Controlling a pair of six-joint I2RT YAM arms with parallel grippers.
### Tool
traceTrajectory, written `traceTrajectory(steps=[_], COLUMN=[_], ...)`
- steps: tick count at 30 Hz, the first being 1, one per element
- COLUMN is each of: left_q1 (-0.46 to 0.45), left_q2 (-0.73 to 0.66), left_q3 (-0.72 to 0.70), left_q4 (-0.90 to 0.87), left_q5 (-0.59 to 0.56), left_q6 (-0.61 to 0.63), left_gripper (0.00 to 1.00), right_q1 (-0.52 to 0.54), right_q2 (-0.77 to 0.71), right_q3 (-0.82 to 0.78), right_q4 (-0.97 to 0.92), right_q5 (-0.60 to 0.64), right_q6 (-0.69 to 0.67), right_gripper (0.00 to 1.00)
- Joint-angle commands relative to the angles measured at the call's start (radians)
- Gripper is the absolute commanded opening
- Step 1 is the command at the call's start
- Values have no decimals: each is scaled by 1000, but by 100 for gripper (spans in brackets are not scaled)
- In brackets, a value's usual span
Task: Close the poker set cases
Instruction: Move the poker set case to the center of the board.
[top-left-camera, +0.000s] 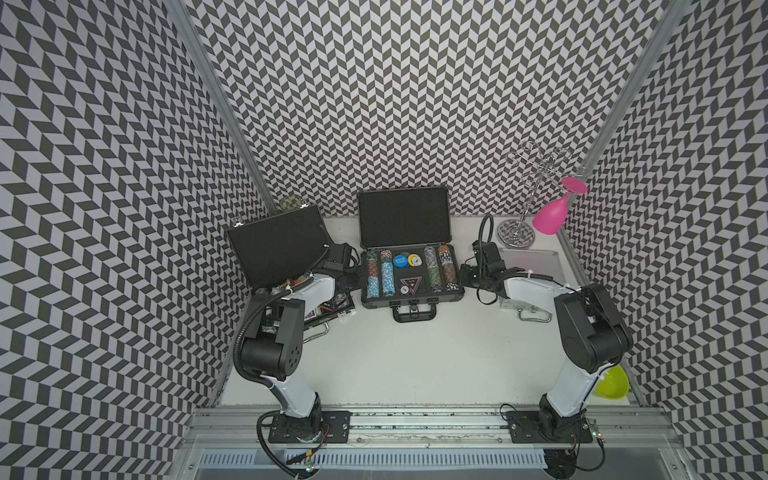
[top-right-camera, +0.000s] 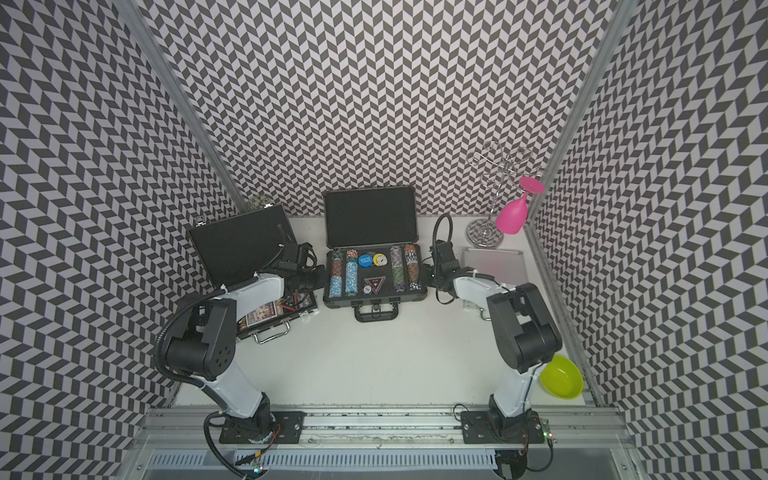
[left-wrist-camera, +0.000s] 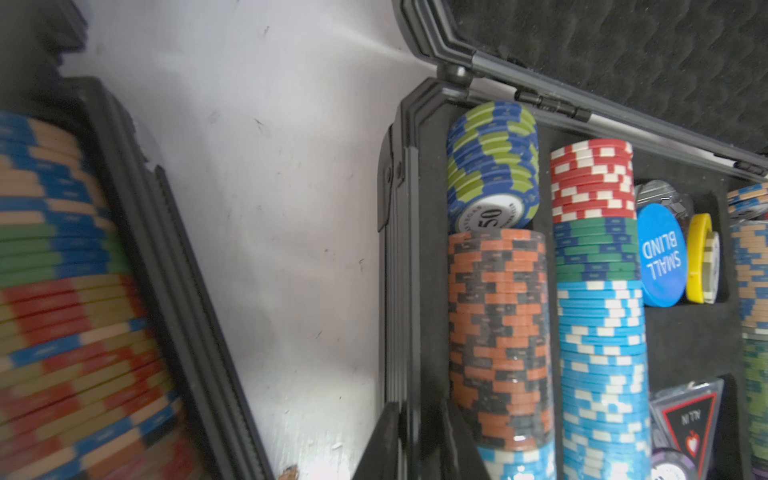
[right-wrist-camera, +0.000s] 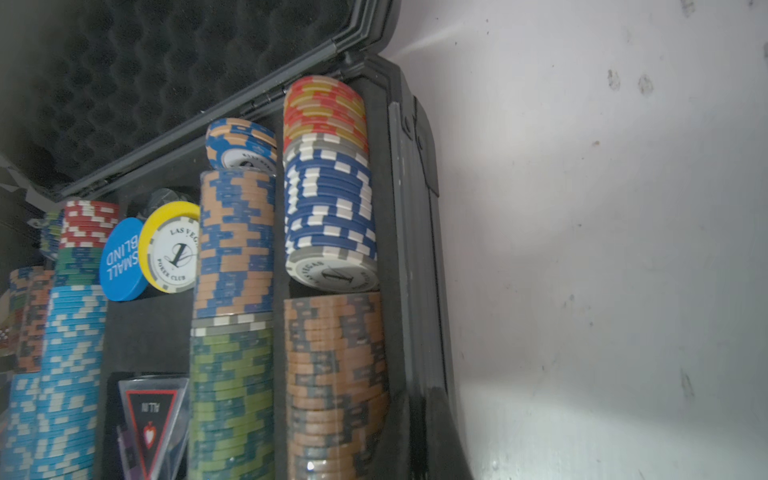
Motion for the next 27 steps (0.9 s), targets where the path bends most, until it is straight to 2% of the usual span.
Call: traceTrajectory(steps=[1, 10, 14, 20, 27], left_q1=[-60, -122, -122, -102, -42], left_q2=[32, 24, 8, 15, -60], left_q3=[-18, -20, -34, -5, 25], left_q4=[40, 40, 48, 19, -23], left_q5=[100, 114, 109, 67, 95], left_q6=[-5, -46, -65, -72, -83], left_gripper=[21, 21, 22, 32, 40], right_q1=[-26, -83, -85, -83, -79], right_q2=[0, -20, -29, -77, -120], right_q3=[-53, -76, -39, 47, 199], right_q4=[-205, -208, -238, -308, -386], right_q5=[42, 48, 64, 109, 166], right_q6=[39, 41, 20, 1, -41], right_gripper=[6, 9, 10, 16, 29])
